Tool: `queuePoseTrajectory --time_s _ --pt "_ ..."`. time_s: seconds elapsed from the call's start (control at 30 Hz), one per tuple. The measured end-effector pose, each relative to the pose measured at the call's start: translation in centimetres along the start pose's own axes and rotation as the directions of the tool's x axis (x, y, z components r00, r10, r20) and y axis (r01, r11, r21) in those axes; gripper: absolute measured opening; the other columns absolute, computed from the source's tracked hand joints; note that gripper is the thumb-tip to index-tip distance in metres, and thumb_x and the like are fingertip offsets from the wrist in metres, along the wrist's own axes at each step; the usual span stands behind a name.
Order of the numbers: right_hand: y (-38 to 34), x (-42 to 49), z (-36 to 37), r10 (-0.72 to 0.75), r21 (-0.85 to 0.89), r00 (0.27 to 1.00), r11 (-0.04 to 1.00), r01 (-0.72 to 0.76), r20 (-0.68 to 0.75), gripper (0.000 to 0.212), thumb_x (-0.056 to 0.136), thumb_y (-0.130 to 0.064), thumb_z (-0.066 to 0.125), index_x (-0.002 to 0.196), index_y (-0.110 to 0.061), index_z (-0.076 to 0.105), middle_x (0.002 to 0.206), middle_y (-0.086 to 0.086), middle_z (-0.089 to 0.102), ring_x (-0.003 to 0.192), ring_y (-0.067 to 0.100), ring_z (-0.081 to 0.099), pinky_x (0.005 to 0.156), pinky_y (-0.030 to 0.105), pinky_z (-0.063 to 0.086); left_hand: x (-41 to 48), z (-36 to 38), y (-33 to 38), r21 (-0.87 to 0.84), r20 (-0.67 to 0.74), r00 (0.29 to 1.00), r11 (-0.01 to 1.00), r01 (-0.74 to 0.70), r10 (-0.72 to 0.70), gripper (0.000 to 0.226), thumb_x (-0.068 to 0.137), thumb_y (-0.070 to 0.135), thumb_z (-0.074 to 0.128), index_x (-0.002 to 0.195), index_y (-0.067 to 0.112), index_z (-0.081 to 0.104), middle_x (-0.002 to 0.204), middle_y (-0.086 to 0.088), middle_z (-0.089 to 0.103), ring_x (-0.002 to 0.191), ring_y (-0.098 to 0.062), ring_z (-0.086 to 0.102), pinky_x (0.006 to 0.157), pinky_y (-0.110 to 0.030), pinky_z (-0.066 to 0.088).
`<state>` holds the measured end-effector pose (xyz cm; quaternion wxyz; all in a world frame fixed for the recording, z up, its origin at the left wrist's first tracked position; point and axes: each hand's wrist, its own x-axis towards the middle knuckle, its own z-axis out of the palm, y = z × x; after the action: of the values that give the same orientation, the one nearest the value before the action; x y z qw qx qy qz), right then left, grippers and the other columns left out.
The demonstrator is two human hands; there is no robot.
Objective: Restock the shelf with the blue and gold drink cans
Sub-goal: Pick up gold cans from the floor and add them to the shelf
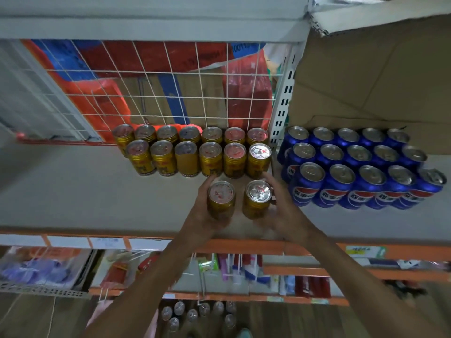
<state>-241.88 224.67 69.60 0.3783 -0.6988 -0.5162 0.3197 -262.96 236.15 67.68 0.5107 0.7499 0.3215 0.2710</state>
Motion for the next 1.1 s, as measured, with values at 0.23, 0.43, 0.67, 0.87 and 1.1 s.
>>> queuePoseTrajectory --time_s 0.23,0.43,0.67,0.87,1.1 --pt "-1.2 -1.1 -0.4 -0.193 -0.319 0.976 0.935 0.153 -0.098 0.077 0.083 -0.009 0.079 0.148 -0.029 0.043 0.151 -0.008 0.036 0.139 0.011 0.038 0.106 0.035 0.047 -0.4 -1.4 0.3 0.036 0.052 0.999 0.999 -0.017 0.015 0.084 0.083 0.002 0.078 0.152 0.02 0.033 0.141 0.0 0.053 0.126 -0.008 0.054 0.094 -0.012 0.046" --pt "-1.2 -1.3 0.9 -0.259 -0.476 0.951 0.866 0.152 -0.169 0.068 0.081 -0.013 0.08 0.141 -0.025 0.05 0.149 -0.008 0.04 0.135 0.017 0.044 0.096 0.032 0.051 0.0 0.5 -0.2 0.166 -0.113 0.993 0.986 -0.02 0.039 0.09 0.078 0.031 0.086 0.15 0.039 0.033 0.136 0.009 0.046 0.128 -0.016 0.051 0.099 -0.045 0.054" --pt "-1.3 -1.3 1.1 -0.269 -0.519 0.947 0.843 0.142 -0.178 0.067 0.083 -0.014 0.08 0.141 -0.024 0.049 0.152 -0.006 0.038 0.134 0.02 0.046 0.09 0.031 0.053 -0.2 -0.1 -0.3 0.13 0.048 0.999 0.991 -0.024 0.018 0.097 0.085 0.002 0.075 0.156 0.038 0.02 0.154 0.004 0.041 0.14 -0.014 0.044 0.11 -0.046 0.046" --pt "-0.8 -1.3 1.6 -0.336 -0.649 0.928 0.744 0.159 -0.158 0.068 0.081 -0.013 0.08 0.142 -0.017 0.051 0.157 0.003 0.037 0.138 0.028 0.043 0.087 0.038 0.057 -0.5 0.6 0.0 0.175 -0.046 0.997 0.983 -0.052 0.061 0.093 0.081 0.018 0.083 0.153 0.038 0.028 0.151 0.006 0.043 0.136 -0.016 0.047 0.105 -0.045 0.05" --pt "0.2 -1.3 1.8 -0.411 -0.736 0.9 0.652 0.18 -0.144 0.071 0.083 -0.016 0.079 0.147 -0.011 0.049 0.155 0.007 0.044 0.143 0.028 0.04 0.108 0.04 0.047 -0.2 1.1 -0.1 0.412 -0.112 0.99 0.911 -0.027 0.08 0.098 0.08 0.034 0.083 0.156 0.036 0.022 0.141 -0.001 0.045 0.125 -0.023 0.054 0.092 -0.043 0.056"
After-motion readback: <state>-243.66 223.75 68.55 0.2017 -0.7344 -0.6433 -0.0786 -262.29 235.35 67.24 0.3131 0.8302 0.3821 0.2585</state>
